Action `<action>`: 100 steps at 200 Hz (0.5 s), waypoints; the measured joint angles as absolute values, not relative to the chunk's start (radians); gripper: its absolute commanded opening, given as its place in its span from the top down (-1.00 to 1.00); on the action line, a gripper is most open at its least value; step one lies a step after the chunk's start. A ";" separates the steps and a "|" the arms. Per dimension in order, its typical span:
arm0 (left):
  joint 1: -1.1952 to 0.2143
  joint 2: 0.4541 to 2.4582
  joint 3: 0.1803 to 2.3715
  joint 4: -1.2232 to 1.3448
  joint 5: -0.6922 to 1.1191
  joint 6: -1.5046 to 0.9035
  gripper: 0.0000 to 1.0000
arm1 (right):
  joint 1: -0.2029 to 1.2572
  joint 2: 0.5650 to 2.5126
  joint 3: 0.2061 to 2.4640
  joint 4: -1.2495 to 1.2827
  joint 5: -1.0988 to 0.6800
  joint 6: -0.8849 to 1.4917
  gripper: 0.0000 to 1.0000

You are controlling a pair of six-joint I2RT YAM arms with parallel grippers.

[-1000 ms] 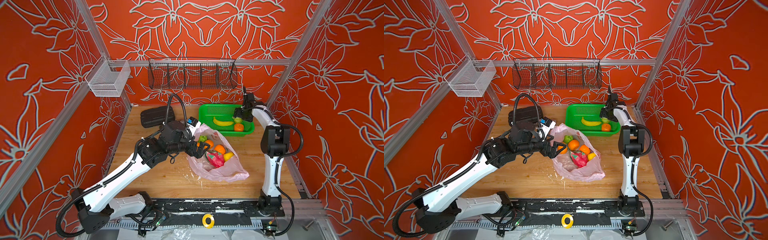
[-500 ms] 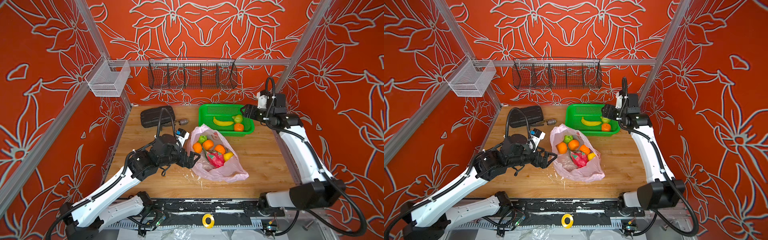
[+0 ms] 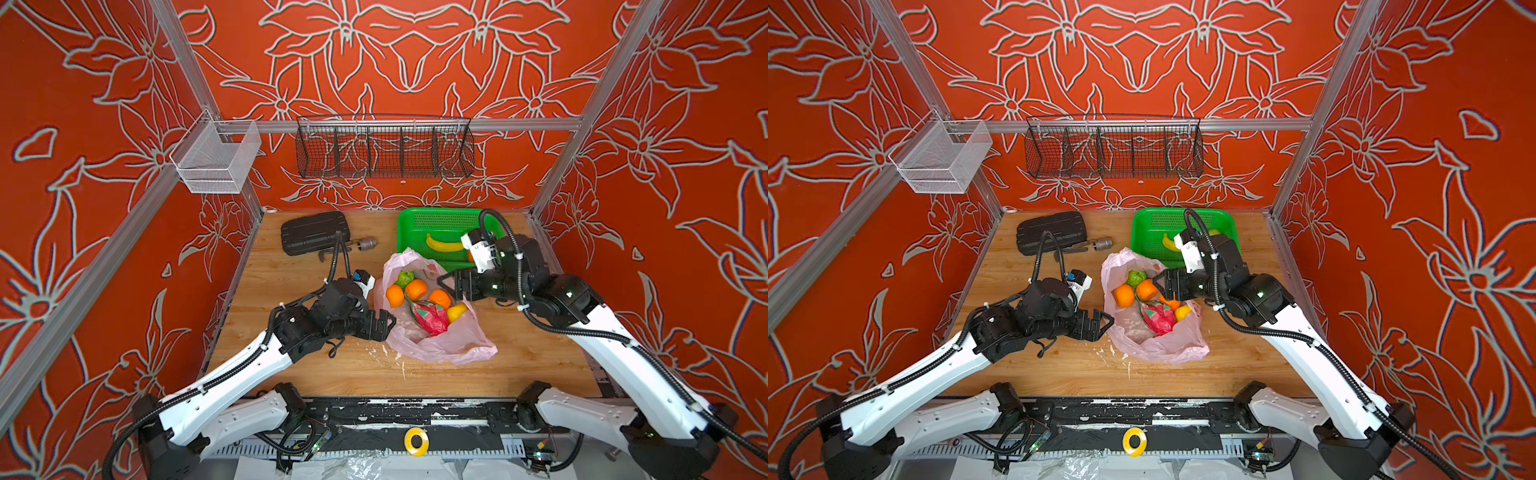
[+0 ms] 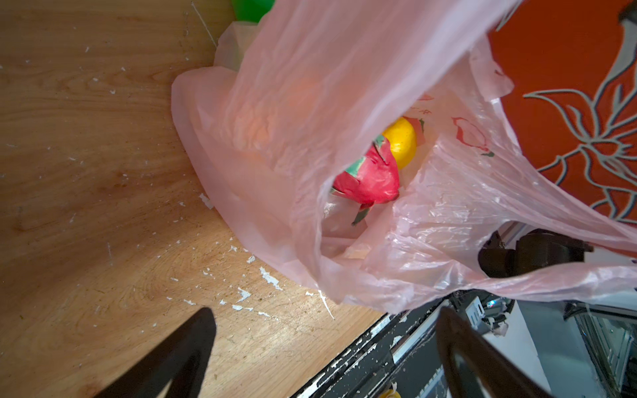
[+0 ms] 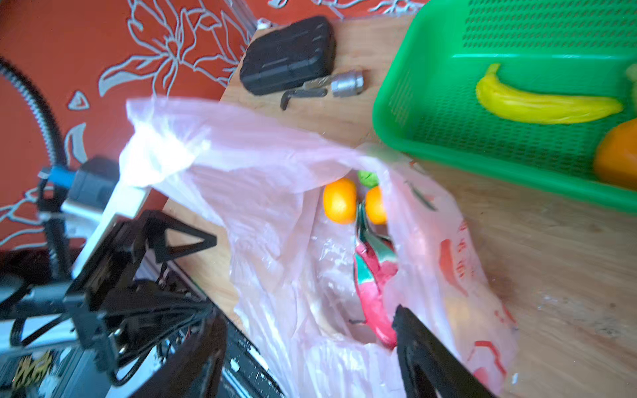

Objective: Untie the knot of the plastic bag and take out the fruit
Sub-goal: Open the plastic bag at the center of the table.

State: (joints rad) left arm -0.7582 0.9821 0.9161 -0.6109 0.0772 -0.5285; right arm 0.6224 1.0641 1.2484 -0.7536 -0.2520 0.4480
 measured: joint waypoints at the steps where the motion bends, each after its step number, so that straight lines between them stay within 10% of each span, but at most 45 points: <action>1: -0.758 0.984 0.916 -0.611 0.076 -0.529 -0.99 | 0.626 1.064 1.247 -0.754 -0.251 0.450 -0.55; 68: -0.758 1.140 0.921 -0.576 0.017 -0.633 -0.64 | 0.881 1.081 1.110 -0.743 -0.129 0.565 -0.49; 100: -0.758 1.240 0.974 -0.591 -0.017 -0.658 0.08 | 0.939 1.187 1.047 -0.698 -0.089 0.618 -0.49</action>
